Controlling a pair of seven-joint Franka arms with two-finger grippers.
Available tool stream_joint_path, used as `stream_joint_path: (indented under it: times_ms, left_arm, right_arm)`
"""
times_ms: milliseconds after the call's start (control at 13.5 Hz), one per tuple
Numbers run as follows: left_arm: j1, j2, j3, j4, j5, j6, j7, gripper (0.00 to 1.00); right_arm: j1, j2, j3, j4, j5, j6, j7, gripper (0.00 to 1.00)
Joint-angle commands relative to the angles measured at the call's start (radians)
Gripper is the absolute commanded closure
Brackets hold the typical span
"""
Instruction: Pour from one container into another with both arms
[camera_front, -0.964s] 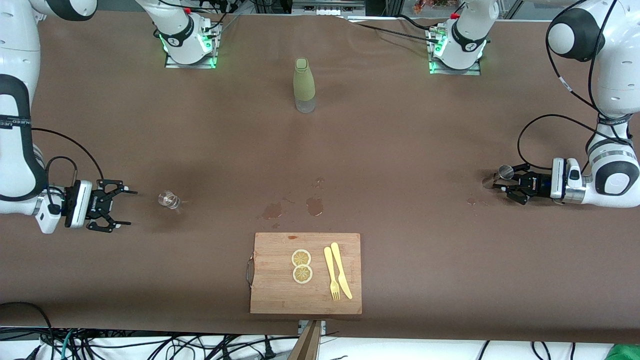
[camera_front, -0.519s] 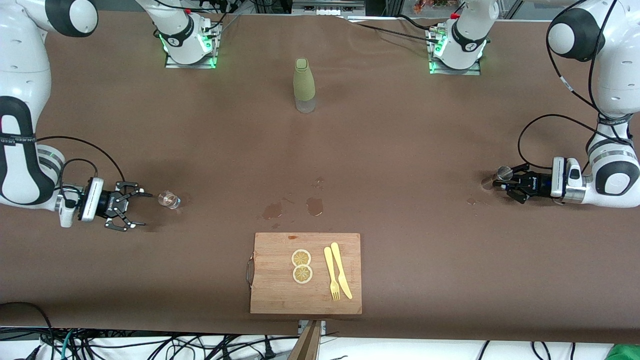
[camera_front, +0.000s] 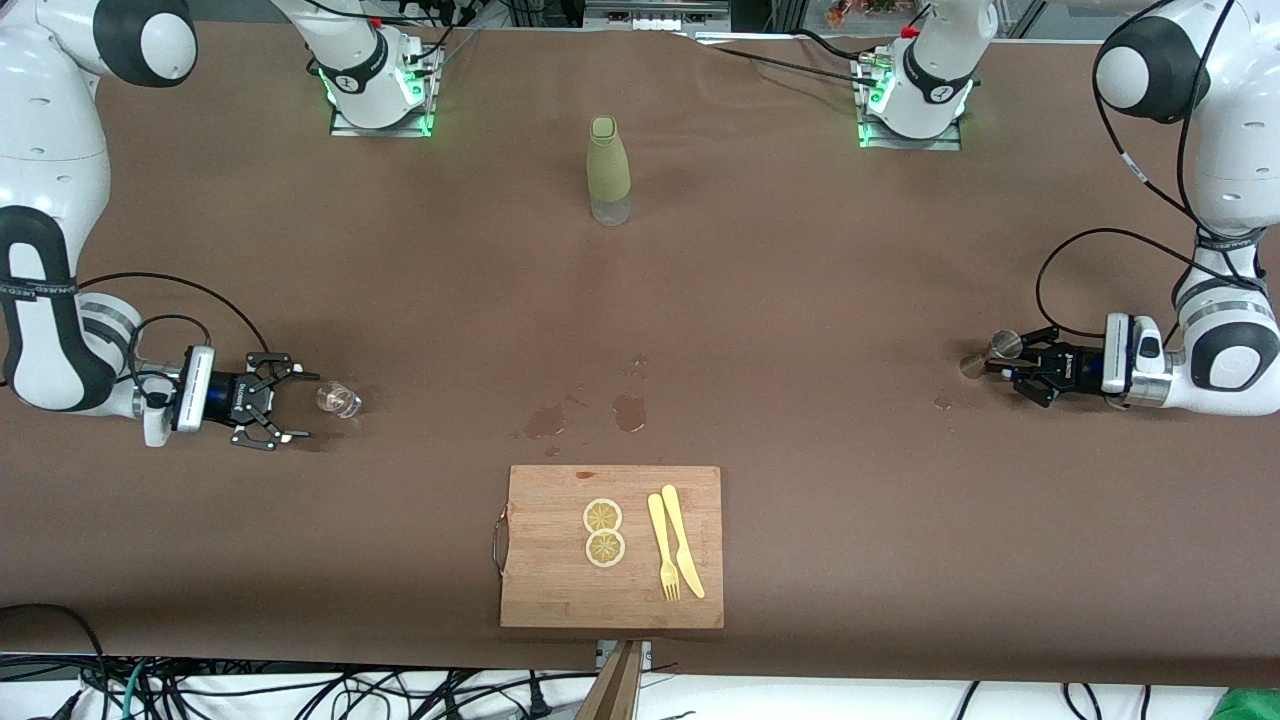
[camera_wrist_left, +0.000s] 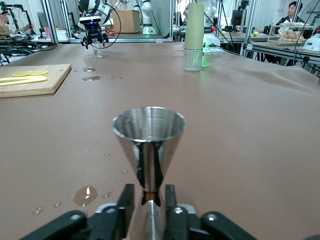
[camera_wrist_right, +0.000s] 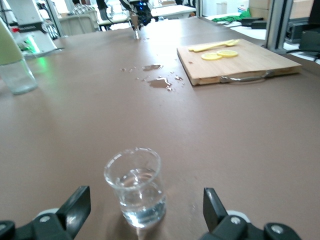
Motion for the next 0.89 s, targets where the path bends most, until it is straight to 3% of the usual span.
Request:
stream_joint_path:
  times_ms: [0, 519, 742, 816]
  left_arm:
    - [-0.006, 0.000, 0.005, -0.017, 0.003, -0.005, 0.059, 0.42]
    - [-0.014, -0.003, -0.002, -0.029, 0.001, -0.015, 0.057, 0.51]
    - [-0.014, -0.003, -0.002, -0.029, 0.002, -0.018, 0.062, 0.72]
    - [-0.014, -0.003, -0.002, -0.029, 0.004, -0.015, 0.062, 0.74]
  right_arm:
    - [-0.011, 0.027, 0.007, 0.004, 0.023, -0.047, -0.037, 0.00]
    - [-0.011, 0.056, 0.007, 0.004, 0.051, -0.066, -0.089, 0.00]
    - [-0.011, 0.067, 0.010, 0.004, 0.061, -0.075, -0.091, 0.00]
    - [-0.009, 0.074, 0.010, 0.004, 0.069, -0.075, -0.106, 0.00]
